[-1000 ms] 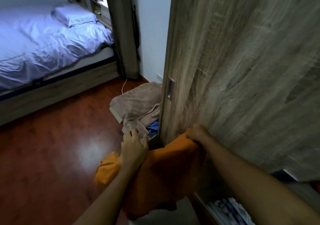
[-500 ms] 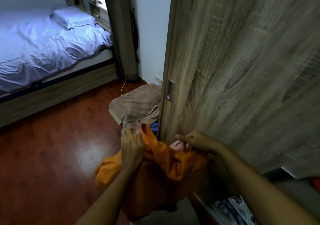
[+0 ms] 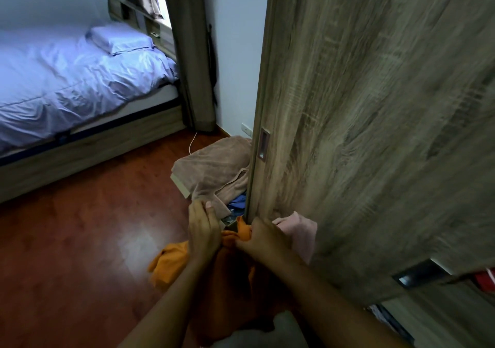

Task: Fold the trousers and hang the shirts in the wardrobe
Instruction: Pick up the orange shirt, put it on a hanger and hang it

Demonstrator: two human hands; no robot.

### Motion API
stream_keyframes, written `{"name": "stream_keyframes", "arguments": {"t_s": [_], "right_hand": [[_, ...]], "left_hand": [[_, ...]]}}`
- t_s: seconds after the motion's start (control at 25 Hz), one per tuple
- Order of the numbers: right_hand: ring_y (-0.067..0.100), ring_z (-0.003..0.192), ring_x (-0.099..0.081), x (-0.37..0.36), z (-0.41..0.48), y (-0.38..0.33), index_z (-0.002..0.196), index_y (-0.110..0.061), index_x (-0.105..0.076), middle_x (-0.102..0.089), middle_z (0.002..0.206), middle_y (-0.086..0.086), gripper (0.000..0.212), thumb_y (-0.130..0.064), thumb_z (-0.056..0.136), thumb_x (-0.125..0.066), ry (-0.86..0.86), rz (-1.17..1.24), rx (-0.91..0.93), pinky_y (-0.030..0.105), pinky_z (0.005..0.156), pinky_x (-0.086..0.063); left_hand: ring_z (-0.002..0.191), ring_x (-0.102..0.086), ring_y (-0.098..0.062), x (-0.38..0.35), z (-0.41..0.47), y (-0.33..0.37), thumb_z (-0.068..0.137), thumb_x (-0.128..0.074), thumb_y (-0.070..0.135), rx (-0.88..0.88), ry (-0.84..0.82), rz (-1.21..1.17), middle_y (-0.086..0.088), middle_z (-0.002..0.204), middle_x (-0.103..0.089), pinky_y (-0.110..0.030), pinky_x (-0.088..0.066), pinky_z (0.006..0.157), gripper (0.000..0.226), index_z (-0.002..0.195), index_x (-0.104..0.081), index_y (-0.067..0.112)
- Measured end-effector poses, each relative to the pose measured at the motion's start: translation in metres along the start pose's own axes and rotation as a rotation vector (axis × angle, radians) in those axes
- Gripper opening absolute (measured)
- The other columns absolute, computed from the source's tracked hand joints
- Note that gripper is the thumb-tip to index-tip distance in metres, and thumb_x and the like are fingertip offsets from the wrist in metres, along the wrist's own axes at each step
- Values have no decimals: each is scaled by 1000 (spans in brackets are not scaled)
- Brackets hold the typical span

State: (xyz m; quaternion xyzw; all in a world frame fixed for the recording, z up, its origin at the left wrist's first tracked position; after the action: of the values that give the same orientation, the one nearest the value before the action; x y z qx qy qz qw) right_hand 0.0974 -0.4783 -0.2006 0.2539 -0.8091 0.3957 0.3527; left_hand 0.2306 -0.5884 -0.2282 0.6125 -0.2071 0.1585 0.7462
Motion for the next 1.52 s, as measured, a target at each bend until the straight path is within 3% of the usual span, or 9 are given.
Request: {"name": "stream_keyframes", "arguments": {"t_s": [0.12, 0.24, 0.36, 0.56, 0.72, 0.88, 1.12, 1.28, 1.52], "right_hand": [[26, 87, -60, 22, -11, 2, 87, -17, -56, -58, 87, 3, 21, -38, 91, -55, 96, -8, 46, 38, 82, -52], [27, 89, -64, 28, -19, 6, 80, -19, -56, -58, 81, -1, 29, -46, 90, -52, 80, 39, 37, 36, 81, -52], [24, 109, -59, 2, -18, 7, 119, -21, -55, -60, 117, 2, 80, -75, 60, -55, -29, 63, -14, 45, 97, -48], [19, 87, -62, 20, -20, 14, 93, -20, -60, -62, 90, 2, 13, -33, 93, -55, 206, 87, 16, 34, 82, -51], [15, 74, -60, 23, -28, 18, 83, -20, -60, -63, 79, 1, 25, -45, 85, -63, 185, 229, -11, 37, 77, -55], [27, 121, -53, -20, -33, 19, 136, -19, -45, -55, 132, 7, 73, -61, 78, -62, 114, 70, -104, 41, 100, -42], [16, 102, -61, 10, -39, 25, 115, -17, -60, -64, 109, 2, 22, -27, 100, -47, 293, 161, -84, 22, 95, -47], [14, 89, -64, 55, -33, 42, 98, -29, -70, -71, 92, -4, 29, -34, 94, -42, 416, 288, -123, 12, 87, -46], [-3, 78, -65, 92, -53, -14, 85, -22, -73, -72, 86, -7, 22, -4, 87, -61, 186, 492, 372, 12, 75, -49]], "left_hand": [[104, -53, -30, -1, 3, -13, 103, -38, 30, 18, -36, 61, -14, 114, -55, -40, -44, 90, 30, 118, -50, 7], [87, -51, -23, 3, -2, -3, 106, -36, 28, 5, 4, -19, -9, 98, -53, -36, -41, 74, 22, 102, -50, 11], [76, -46, -15, 8, -8, 10, 106, -35, 27, -15, 21, -83, 0, 87, -47, -29, -34, 68, 21, 91, -46, 16], [83, -49, -19, 4, -6, 6, 104, -39, 34, -10, -43, -59, -2, 90, -49, -32, -37, 71, 26, 88, -48, 16], [82, -50, -21, 1, -7, 5, 103, -41, 38, -30, -84, -37, -4, 89, -50, -35, -39, 69, 26, 84, -46, 20], [84, -51, -22, 1, -6, 2, 103, -42, 35, -26, -83, -42, -5, 88, -53, -35, -40, 71, 24, 82, -47, 23], [77, -51, -13, 3, -7, 3, 95, -52, 25, -58, -113, -45, -3, 85, -53, -27, -36, 63, 17, 78, -47, 23], [75, -51, -14, 1, -8, 7, 88, -56, 16, -102, -163, -7, -2, 81, -52, -29, -40, 61, 10, 84, -48, 17], [110, -53, -6, 13, -10, 31, 80, -63, 15, -20, -384, -221, -1, 126, -54, -12, -43, 80, 50, 127, -49, 23]]}}
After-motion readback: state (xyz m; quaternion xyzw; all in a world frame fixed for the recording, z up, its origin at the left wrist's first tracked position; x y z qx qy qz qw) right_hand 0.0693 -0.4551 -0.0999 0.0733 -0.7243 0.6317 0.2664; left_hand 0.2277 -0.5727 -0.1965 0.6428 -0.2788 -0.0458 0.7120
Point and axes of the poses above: each hand's wrist, its own z-axis towards the middle knuckle, its own x-axis out of the back of the hand, y = z × x, the point moved 7 cm from there along z, towards the middle knuckle
